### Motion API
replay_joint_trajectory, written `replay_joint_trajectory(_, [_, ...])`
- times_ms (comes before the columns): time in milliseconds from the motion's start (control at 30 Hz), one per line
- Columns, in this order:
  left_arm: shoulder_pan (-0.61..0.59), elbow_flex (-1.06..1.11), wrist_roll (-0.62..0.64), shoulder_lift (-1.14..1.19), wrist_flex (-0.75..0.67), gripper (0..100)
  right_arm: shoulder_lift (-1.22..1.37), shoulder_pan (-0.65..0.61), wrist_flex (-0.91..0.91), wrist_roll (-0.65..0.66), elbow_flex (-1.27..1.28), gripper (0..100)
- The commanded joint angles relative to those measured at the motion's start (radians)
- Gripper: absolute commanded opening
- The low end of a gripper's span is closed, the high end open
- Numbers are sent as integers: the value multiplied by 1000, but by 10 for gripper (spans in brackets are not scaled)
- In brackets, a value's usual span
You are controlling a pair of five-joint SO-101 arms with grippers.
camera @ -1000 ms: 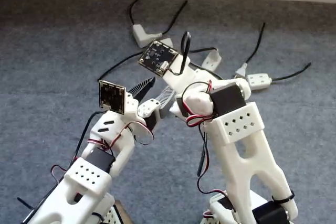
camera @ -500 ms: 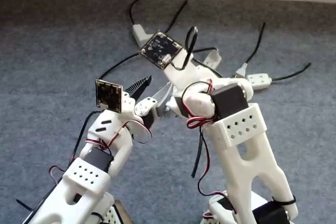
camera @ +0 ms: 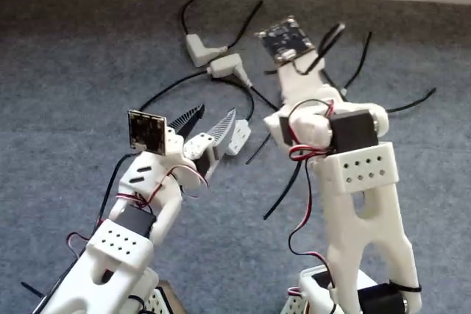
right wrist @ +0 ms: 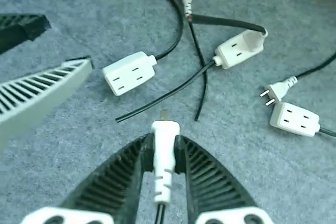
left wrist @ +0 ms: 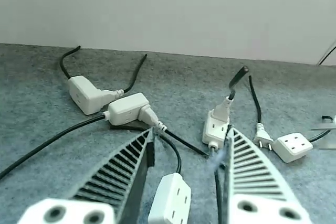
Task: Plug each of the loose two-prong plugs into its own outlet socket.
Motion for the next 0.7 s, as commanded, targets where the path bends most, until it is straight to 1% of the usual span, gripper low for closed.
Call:
replay_joint_trajectory(0, [-19, -101, 0, 166, -6, 224, -4, 67, 24, -3, -25, 44])
replay_joint_trajectory(200, [-68, -466, 2, 823, -6, 224, -7, 113, 21, 69, 41, 44])
replay_joint_trajectory(267, [-81, -579, 2, 970, -6, 224, -12, 113, 21, 81, 58, 44])
replay_joint_trajectory(333, [-82, -641, 2, 1024, 21, 224, -13, 114, 21, 87, 70, 44])
replay_joint_trajectory(433, [-58, -639, 0, 993, 83, 227, -4, 114, 21, 89, 71, 44])
replay_joint_trajectory(567, [-8, -622, -6, 978, 83, 228, -4, 114, -7, 83, 97, 44])
replay_joint_trajectory(667, [-5, -654, -6, 1015, 91, 228, -2, 114, -67, 83, 166, 44])
